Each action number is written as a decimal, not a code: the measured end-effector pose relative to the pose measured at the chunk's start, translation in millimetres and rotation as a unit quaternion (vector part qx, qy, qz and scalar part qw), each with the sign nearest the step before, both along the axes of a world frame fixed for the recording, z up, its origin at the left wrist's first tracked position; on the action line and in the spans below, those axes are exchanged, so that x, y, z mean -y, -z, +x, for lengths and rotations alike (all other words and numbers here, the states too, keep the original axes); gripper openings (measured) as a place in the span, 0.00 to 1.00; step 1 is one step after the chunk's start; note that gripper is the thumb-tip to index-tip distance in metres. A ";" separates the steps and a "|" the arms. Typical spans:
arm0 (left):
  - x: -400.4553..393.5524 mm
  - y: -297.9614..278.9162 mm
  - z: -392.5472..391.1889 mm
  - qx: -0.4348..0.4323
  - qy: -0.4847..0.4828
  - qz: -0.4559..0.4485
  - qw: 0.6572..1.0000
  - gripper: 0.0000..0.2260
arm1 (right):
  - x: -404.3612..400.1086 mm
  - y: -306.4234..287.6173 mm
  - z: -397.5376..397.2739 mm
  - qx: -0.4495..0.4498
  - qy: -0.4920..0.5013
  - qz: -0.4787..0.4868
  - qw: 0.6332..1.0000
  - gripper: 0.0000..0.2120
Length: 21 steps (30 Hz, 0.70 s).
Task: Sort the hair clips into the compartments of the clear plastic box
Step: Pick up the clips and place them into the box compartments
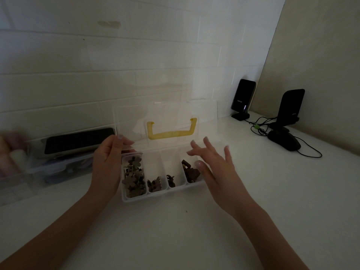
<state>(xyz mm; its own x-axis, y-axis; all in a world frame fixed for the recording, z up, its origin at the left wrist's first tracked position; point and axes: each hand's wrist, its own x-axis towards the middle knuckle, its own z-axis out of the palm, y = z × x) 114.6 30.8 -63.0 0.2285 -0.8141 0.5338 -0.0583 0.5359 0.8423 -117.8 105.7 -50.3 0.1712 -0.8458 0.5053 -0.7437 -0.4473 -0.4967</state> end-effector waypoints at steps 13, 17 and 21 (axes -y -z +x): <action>3.8 0.4 1.8 0.009 0.036 0.085 0.996 0.13 | 10.4 0.9 -16.9 0.257 0.151 0.090 0.950 0.18; 2.6 -2.7 0.8 -0.033 0.140 0.216 0.966 0.09 | 11.4 4.6 -16.7 0.212 0.192 0.078 0.955 0.18; 5.8 -5.4 14.5 -0.118 0.348 0.315 0.875 0.34 | 10.0 4.6 -20.2 0.205 0.222 0.074 0.950 0.16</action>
<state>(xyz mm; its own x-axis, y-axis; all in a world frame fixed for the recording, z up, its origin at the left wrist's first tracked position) 129.1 25.0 -57.6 -0.3965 -0.9156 -0.0665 0.3135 -0.2031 0.9276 -138.0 95.6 -54.9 -0.4048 -0.8554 0.3232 -0.5726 -0.0384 -0.8189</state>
